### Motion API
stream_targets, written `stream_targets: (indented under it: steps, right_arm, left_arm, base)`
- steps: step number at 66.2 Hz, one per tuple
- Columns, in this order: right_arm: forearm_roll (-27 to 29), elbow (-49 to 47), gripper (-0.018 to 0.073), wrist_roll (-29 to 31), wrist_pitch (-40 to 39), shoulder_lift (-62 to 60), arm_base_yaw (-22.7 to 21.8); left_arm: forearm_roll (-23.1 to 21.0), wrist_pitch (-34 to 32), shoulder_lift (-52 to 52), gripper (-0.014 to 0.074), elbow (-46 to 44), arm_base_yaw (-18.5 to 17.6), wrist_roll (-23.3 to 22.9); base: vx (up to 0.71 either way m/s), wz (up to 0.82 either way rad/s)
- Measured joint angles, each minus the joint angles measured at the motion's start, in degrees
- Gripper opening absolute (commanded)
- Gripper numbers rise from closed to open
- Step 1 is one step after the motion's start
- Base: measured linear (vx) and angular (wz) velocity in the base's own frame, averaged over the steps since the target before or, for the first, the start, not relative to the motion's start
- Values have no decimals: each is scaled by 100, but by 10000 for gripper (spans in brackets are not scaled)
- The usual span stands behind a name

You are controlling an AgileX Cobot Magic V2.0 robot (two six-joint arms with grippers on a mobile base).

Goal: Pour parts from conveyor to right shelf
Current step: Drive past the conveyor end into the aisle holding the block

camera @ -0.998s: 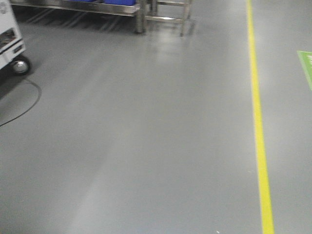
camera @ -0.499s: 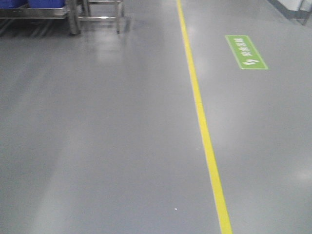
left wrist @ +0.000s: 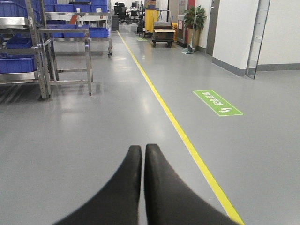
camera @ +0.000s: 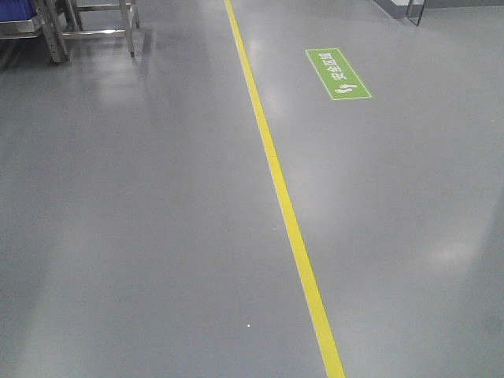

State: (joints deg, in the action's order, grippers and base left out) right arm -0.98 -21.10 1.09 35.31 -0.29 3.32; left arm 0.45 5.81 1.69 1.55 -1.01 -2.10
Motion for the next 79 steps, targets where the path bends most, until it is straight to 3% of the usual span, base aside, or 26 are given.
stream_targets:
  steps: [79]
  right_arm:
    - [0,0,-4,0,5,0,0]
  left_arm:
    - [0,0,0,-6,0,0,0]
  base:
    - [8,-14]
